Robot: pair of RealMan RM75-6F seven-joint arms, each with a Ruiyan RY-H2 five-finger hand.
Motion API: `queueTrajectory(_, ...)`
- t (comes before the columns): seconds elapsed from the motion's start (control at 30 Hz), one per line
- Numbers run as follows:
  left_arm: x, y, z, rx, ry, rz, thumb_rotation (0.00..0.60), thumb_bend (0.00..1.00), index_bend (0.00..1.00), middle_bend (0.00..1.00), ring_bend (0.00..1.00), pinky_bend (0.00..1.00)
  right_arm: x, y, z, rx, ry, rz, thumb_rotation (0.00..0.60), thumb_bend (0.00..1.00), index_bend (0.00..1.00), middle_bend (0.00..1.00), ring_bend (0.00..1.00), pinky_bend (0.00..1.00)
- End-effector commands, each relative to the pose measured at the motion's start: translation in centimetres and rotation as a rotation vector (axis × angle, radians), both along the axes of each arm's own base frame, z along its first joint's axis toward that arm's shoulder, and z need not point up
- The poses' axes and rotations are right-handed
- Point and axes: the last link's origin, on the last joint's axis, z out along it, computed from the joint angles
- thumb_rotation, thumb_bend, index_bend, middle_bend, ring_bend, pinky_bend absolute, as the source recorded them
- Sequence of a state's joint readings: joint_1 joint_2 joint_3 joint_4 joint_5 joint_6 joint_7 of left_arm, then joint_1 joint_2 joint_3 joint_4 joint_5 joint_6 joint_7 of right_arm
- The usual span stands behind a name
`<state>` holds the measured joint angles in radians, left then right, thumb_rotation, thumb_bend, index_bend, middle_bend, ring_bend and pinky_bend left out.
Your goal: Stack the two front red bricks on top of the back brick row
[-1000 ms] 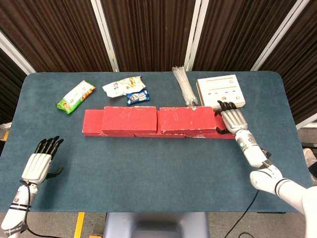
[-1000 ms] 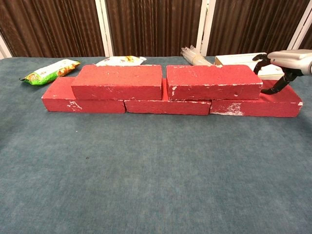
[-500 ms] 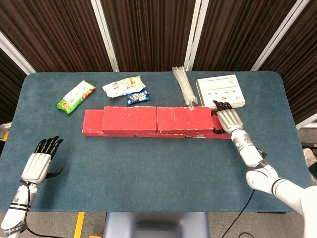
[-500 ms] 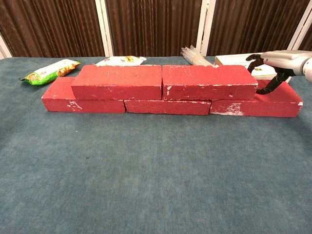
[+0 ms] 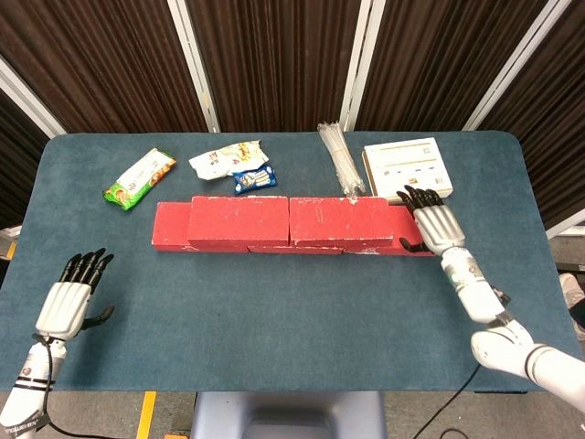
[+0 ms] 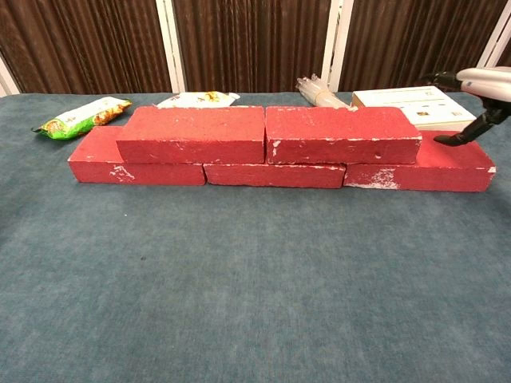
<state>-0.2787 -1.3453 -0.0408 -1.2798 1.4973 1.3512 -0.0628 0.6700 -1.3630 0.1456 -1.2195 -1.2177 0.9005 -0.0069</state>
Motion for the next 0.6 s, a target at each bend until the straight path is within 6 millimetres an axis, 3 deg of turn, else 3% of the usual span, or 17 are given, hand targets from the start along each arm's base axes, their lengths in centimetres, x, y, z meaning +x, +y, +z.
queueTrajectory(0.03, 0.3, -0.4, 0.8, 0.058, -0.007, -0.024, 0.600, 0.28, 0.00, 0.00, 0.00, 0.02, -1.4, 7.3, 1.6, -0.027, 0.005, 0.052, 0.558, 0.34, 0.00, 0.00, 0.00, 0.01)
queueTrajectory(0.13, 0.7, -1.0, 1.5, 0.095, -0.010, -0.048, 0.600, 0.29, 0.00, 0.00, 0.00, 0.02, -2.5, 13.6, 1.5, -0.102, 0.041, 0.073, 0.567, 0.33, 0.00, 0.00, 0.00, 0.00)
queueTrajectory(0.27, 1.0, -1.9, 2.1, 0.133, -0.006, -0.060, 0.600, 0.29, 0.00, 0.00, 0.00, 0.02, -3.2, 17.9, 0.5, -0.190, 0.054, 0.076, 0.574, 0.31, 0.00, 0.00, 0.00, 0.00)
queueTrajectory(0.6, 1.4, -2.9, 2.9, 0.164, -0.011, -0.053, 0.600, 0.31, 0.00, 0.00, 0.00, 0.02, -3.0, 18.7, 0.9, -0.203, 0.088, 0.072, 0.566, 0.31, 0.00, 0.00, 0.00, 0.00)
